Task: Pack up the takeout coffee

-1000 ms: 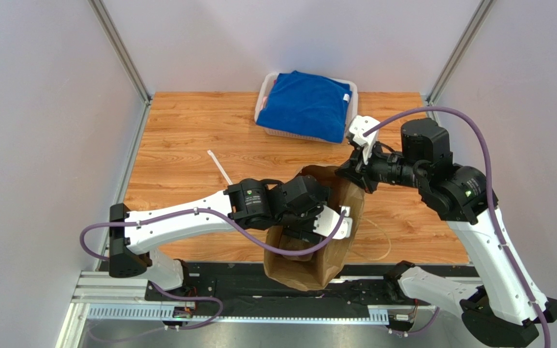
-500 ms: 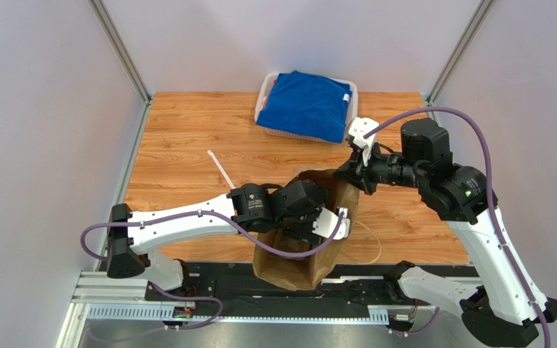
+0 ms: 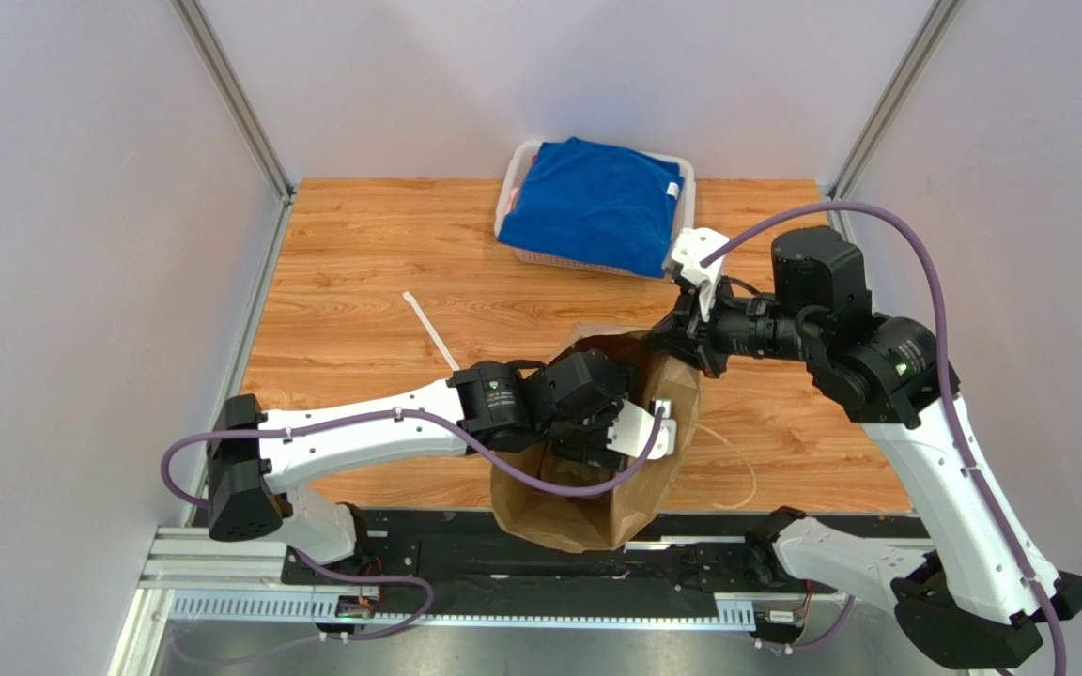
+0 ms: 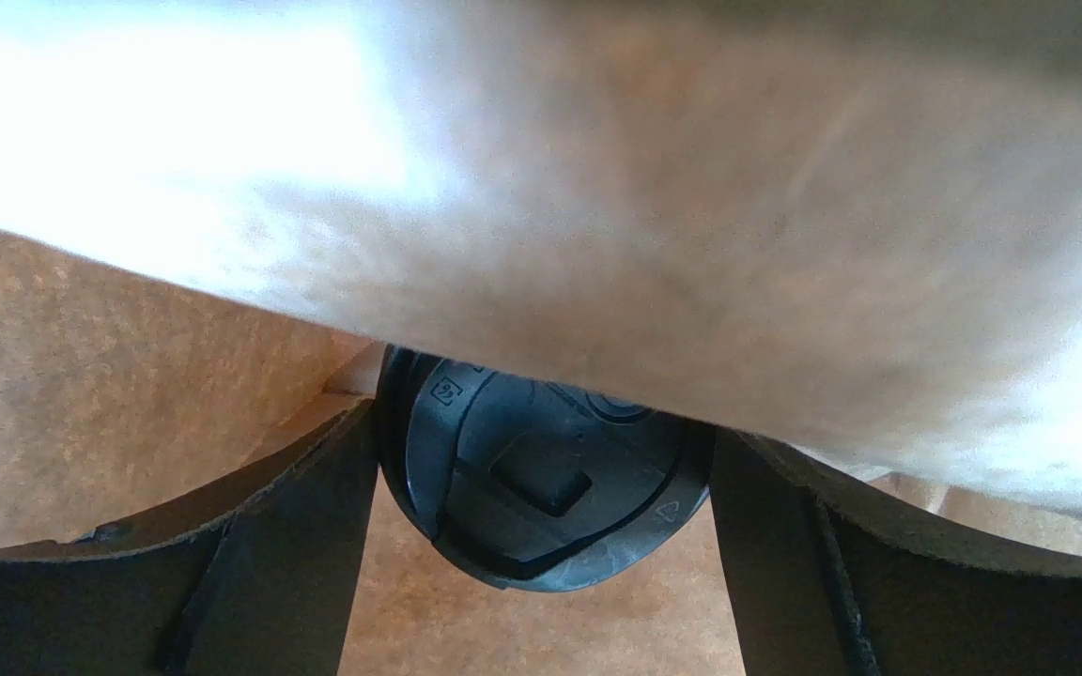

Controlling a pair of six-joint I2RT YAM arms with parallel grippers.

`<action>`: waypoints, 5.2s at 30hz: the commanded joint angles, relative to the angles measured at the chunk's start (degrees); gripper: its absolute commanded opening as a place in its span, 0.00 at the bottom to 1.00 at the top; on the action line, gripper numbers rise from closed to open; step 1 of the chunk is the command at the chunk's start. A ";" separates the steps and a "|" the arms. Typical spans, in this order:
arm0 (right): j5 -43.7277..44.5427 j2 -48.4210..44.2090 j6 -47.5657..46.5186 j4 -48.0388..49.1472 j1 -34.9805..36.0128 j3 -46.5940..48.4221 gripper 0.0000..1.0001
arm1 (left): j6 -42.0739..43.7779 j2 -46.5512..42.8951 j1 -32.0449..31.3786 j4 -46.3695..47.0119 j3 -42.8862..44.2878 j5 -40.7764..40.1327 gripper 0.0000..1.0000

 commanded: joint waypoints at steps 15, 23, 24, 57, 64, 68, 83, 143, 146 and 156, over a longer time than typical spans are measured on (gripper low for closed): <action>-4.08 -0.11 0.24 2.33 0.34 -0.31 0.00 | -0.46 -0.46 4.02 5.68 -5.17 5.82 0.43; -3.64 0.85 -0.38 2.16 0.34 -0.14 0.00 | -0.64 4.02 5.51 1.03 -2.54 10.04 0.43; -3.47 0.68 -0.73 2.16 0.34 -0.66 0.00 | -0.64 4.63 5.86 0.50 -2.18 10.04 0.42; 4.18 4.19 -5.74 1.54 -6.95 -5.32 0.00 | 5.95 29.15 11.14 -18.22 19.09 17.95 0.35; 2.25 4.90 -6.88 1.46 -9.32 -6.82 0.00 | 8.32 33.02 11.32 -19.54 20.85 18.57 0.36; 1.63 5.25 -7.32 1.19 -10.47 -6.91 0.00 | 8.76 34.69 11.84 -19.54 21.20 18.83 0.36; -14.19 8.50 -10.04 -17.87 -28.75 -2.33 0.48 | 7.09 31.27 12.46 -18.40 21.73 19.01 0.34; -10.58 -2.66 -16.47 -27.28 -32.27 -7.79 0.00 | 7.62 30.74 12.28 -18.40 20.76 20.32 0.32; -12.25 -3.36 -14.98 -27.64 -32.27 -4.19 0.00 | 7.88 30.39 12.02 -18.49 20.41 20.24 0.32; -12.17 -4.07 -15.85 -30.63 -32.27 0.74 0.00 | 8.59 30.74 11.67 -19.01 19.36 20.24 0.31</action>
